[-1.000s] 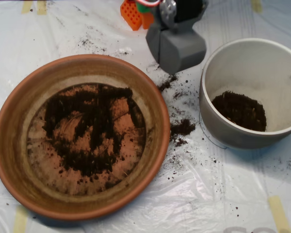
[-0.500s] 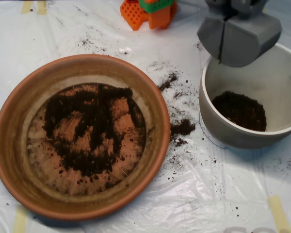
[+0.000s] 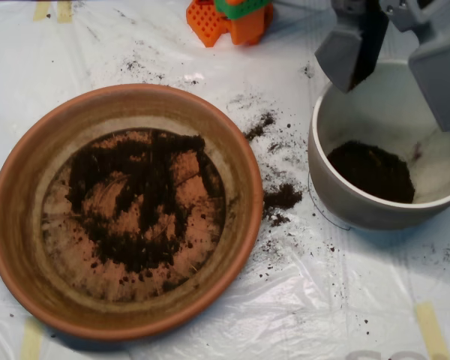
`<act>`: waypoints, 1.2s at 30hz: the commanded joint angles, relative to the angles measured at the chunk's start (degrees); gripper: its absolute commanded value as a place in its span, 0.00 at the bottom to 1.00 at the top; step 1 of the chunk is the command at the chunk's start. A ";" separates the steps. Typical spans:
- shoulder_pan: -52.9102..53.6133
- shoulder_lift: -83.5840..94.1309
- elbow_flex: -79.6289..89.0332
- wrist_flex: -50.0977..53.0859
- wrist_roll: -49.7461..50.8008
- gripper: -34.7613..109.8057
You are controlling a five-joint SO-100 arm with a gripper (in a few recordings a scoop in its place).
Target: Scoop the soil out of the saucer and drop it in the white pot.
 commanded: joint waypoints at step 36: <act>43.42 25.66 63.81 -33.31 -2.29 0.59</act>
